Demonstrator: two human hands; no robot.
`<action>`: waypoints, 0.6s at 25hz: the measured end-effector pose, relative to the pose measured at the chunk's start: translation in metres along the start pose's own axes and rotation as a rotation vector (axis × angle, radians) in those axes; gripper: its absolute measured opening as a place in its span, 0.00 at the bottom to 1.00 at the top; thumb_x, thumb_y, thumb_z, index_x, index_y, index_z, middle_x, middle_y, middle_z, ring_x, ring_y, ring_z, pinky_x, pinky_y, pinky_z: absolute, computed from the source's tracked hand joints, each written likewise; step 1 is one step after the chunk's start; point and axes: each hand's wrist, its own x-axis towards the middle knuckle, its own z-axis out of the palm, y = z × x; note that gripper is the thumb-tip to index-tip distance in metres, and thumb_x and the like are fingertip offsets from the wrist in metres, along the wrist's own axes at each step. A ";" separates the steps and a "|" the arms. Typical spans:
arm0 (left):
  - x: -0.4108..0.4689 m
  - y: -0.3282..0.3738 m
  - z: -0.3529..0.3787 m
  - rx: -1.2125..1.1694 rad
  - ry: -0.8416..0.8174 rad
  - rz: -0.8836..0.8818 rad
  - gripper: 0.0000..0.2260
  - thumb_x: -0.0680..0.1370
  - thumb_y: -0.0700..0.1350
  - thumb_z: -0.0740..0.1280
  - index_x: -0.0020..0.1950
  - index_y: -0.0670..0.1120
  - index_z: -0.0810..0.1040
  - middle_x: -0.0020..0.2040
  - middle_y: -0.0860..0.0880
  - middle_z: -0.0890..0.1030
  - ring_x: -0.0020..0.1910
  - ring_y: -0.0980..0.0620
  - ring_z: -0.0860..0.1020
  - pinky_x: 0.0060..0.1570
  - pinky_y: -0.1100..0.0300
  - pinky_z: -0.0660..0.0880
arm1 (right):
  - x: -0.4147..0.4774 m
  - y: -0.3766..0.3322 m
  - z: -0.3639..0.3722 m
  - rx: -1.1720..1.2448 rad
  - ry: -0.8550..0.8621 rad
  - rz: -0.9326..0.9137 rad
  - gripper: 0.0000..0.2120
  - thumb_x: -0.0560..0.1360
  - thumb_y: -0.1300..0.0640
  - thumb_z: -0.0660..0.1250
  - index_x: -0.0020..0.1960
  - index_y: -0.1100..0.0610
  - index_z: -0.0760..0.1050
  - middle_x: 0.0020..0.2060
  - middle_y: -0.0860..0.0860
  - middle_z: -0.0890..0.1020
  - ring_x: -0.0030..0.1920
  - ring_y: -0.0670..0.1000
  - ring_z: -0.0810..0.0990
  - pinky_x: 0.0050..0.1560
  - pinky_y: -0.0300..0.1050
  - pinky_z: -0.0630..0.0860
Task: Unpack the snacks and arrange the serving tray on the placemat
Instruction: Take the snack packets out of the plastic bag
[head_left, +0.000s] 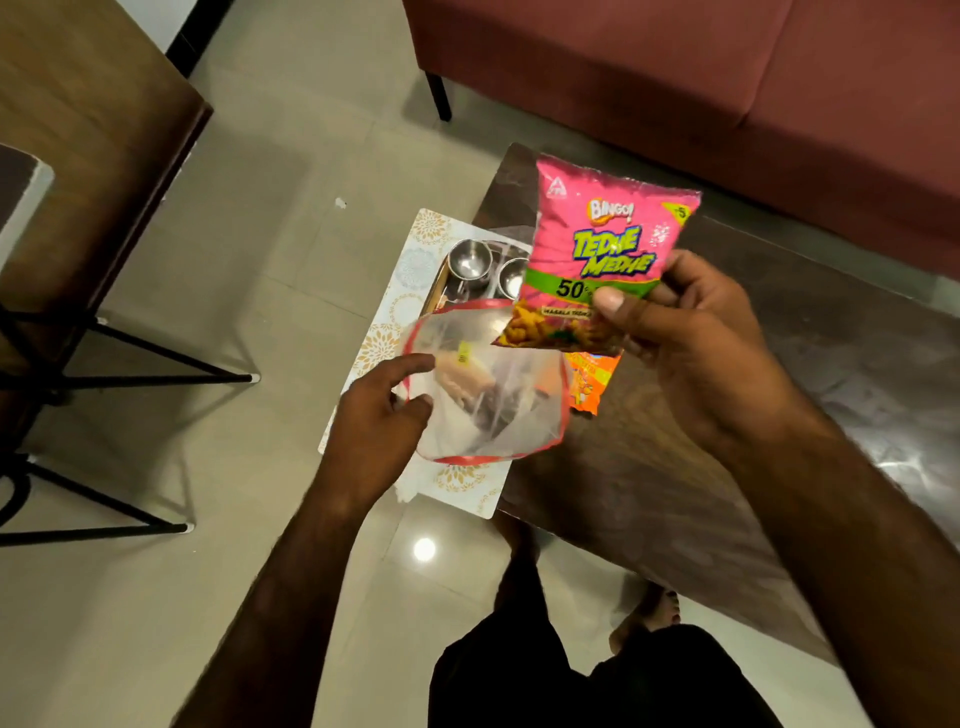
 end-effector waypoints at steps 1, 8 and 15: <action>0.000 -0.004 -0.001 0.006 0.046 -0.013 0.19 0.76 0.36 0.67 0.61 0.57 0.82 0.42 0.57 0.83 0.42 0.35 0.80 0.42 0.54 0.78 | 0.003 0.001 -0.007 0.027 0.052 0.020 0.12 0.76 0.71 0.72 0.53 0.56 0.79 0.42 0.48 0.91 0.41 0.43 0.90 0.38 0.35 0.83; 0.001 -0.024 -0.012 0.012 0.211 -0.078 0.20 0.73 0.34 0.62 0.57 0.54 0.81 0.53 0.57 0.83 0.39 0.51 0.83 0.53 0.41 0.81 | 0.025 0.084 -0.057 0.183 0.389 0.337 0.11 0.78 0.68 0.72 0.58 0.57 0.80 0.35 0.47 0.89 0.34 0.46 0.88 0.36 0.42 0.84; 0.001 -0.035 -0.017 0.005 0.254 -0.059 0.20 0.73 0.35 0.64 0.60 0.55 0.78 0.54 0.59 0.80 0.51 0.48 0.81 0.47 0.42 0.83 | 0.030 0.191 -0.055 -0.012 0.388 0.620 0.15 0.79 0.70 0.72 0.62 0.59 0.74 0.61 0.63 0.85 0.44 0.55 0.85 0.63 0.59 0.82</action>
